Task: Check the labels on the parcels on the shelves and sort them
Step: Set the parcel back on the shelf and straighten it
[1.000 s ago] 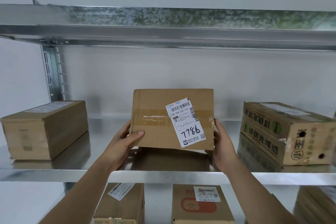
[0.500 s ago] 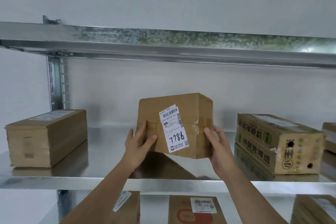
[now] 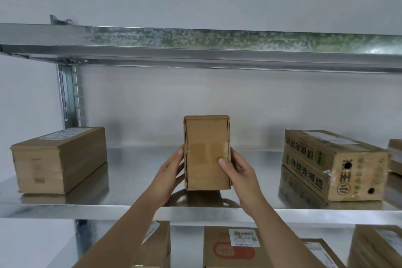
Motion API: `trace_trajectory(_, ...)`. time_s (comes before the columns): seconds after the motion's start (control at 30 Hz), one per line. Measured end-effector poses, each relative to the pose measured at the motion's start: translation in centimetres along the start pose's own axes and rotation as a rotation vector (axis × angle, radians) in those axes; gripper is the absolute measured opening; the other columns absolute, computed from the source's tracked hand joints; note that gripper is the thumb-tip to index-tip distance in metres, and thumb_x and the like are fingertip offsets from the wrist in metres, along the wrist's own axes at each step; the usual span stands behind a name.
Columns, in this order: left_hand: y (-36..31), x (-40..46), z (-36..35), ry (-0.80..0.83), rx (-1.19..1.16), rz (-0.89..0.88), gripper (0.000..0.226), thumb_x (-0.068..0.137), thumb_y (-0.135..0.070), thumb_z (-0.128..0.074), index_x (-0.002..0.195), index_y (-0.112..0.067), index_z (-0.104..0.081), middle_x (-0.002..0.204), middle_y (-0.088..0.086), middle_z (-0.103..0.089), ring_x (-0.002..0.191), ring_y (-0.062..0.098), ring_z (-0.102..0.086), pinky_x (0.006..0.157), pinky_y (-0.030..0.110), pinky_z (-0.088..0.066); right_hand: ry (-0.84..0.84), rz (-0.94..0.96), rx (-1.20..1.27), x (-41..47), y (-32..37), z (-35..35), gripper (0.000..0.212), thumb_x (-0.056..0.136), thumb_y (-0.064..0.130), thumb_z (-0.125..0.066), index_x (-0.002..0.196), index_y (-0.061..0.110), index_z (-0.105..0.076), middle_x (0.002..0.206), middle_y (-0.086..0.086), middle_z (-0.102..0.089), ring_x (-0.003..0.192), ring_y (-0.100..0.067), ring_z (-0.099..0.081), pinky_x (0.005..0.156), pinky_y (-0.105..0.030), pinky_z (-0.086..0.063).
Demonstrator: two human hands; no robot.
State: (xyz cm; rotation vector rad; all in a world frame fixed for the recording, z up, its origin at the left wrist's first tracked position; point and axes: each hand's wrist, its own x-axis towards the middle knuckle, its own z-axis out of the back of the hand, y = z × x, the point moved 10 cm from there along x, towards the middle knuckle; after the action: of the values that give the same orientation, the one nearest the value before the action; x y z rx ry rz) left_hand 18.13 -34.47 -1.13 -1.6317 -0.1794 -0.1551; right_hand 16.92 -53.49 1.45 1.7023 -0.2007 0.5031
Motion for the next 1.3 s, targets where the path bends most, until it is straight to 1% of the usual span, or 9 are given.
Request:
trace_trajectory(0.1, 0.9, -0.2, -0.1, 0.023, -0.073, 0.075, 0.051, 0.092, -0.070, -0.049, 0.136, -0.045, -0.059, 0.134, -0.011, -0.066, 0.130, 0.014, -0.057, 0.111, 0.040, -0.046, 0.023, -0.084, 0.064, -0.2, -1.5, -0.6, 0.047, 0.089, 0.035, -0.070, 0.134, 0.038, -0.058, 0.124, 0.013, -0.069, 0.113, -0.010, -0.067, 0.078, -0.028, -0.060)
trace_trajectory(0.4, 1.0, -0.6, 0.0, 0.023, -0.094, 0.064, 0.052, 0.091, -0.074, -0.045, 0.136, -0.049, -0.051, 0.135, -0.011, -0.061, 0.123, 0.010, -0.057, 0.081, 0.033, -0.059, -0.005, -0.131, 0.055, 0.1, -2.6, 0.0, 0.037, 0.092, 0.029, -0.070, 0.128, 0.029, -0.065, 0.118, 0.013, -0.073, 0.110, -0.007, -0.069, 0.084, -0.028, -0.058)
trace_trajectory(0.6, 1.1, -0.1, -0.1, 0.084, -0.050, 0.042, 0.054, 0.091, -0.079, -0.041, 0.138, -0.053, -0.054, 0.142, -0.011, -0.059, 0.138, 0.018, -0.050, 0.112, 0.053, -0.045, 0.004, -0.117, 0.049, 0.0, -2.4, -0.1, 0.034, 0.094, 0.029, -0.066, 0.128, 0.029, -0.065, 0.114, 0.017, -0.073, 0.107, -0.002, -0.069, 0.086, -0.030, -0.058)
trace_trajectory(0.77, 1.0, -0.2, -0.2, 0.090, -0.034, 0.032, 0.057, 0.090, -0.080, -0.042, 0.138, -0.054, -0.053, 0.142, -0.014, -0.059, 0.138, 0.016, -0.049, 0.114, 0.052, -0.043, 0.010, -0.115, 0.040, 0.0, -2.2, -0.3, 0.040, 0.088, 0.035, -0.067, 0.128, 0.030, -0.064, 0.114, 0.019, -0.073, 0.107, -0.001, -0.068, 0.085, -0.029, -0.058)
trace_trajectory(0.93, 0.9, -0.7, -0.4, 0.141, -0.064, 0.020, 0.091, 0.061, -0.094, -0.060, 0.142, -0.056, -0.046, 0.143, -0.016, -0.054, 0.136, 0.013, -0.049, 0.113, 0.054, -0.044, 0.011, -0.108, 0.009, -0.1, -2.2, -0.4, 0.037, 0.087, 0.045, -0.063, 0.124, 0.038, -0.064, 0.112, 0.022, -0.072, 0.111, -0.002, -0.066, 0.086, -0.028, -0.058)
trace_trajectory(1.03, 0.6, -0.9, -0.5, 0.156, -0.079, 0.008, 0.085, 0.070, -0.065, -0.079, 0.145, -0.045, -0.044, 0.139, -0.006, -0.060, 0.130, 0.023, -0.058, 0.108, 0.056, -0.048, 0.017, -0.141, -0.026, -0.3, -2.3, -0.7, 0.037, 0.092, 0.058, -0.047, 0.125, 0.044, -0.061, 0.120, 0.021, -0.067, 0.119, -0.005, -0.061, 0.093, -0.030, -0.057)
trace_trajectory(1.1, 0.4, -1.1, -0.6, 0.141, -0.115, 0.013, 0.068, 0.079, -0.047, -0.081, 0.140, -0.039, -0.050, 0.130, -0.003, -0.068, 0.124, 0.023, -0.062, 0.107, 0.055, -0.048, 0.030, -0.115, -0.094, -0.2, -1.9, -0.8, 0.034, 0.103, 0.048, -0.042, 0.133, 0.044, -0.057, 0.128, 0.021, -0.063, 0.126, -0.006, -0.057, 0.090, -0.022, -0.056)
trace_trajectory(1.23, 0.3, -0.9, 0.1, 0.122, -0.214, 0.019, 0.062, 0.086, -0.048, -0.071, 0.142, -0.030, -0.052, 0.129, 0.002, -0.069, 0.122, 0.023, -0.065, 0.109, 0.049, -0.047, 0.008, -0.015, -0.298, 0.3, 0.3, -0.1, 0.050, 0.097, 0.047, -0.060, 0.144, 0.048, -0.043, 0.148, 0.015, -0.049, 0.136, -0.007, -0.046, 0.097, -0.014, -0.046)
trace_trajectory(1.3, 0.2, -0.8, 0.4, 0.139, -0.254, 0.003, 0.065, 0.090, -0.052, -0.067, 0.146, -0.025, -0.048, 0.137, 0.007, -0.064, 0.127, 0.025, -0.062, 0.113, 0.049, -0.044, -0.032, -0.054, -0.419, 1.1, 0.4, 0.8, 0.095, 0.070, 0.075, -0.073, 0.150, 0.054, -0.027, 0.157, 0.012, -0.032, 0.144, -0.015, -0.031, 0.114, -0.039, -0.041)
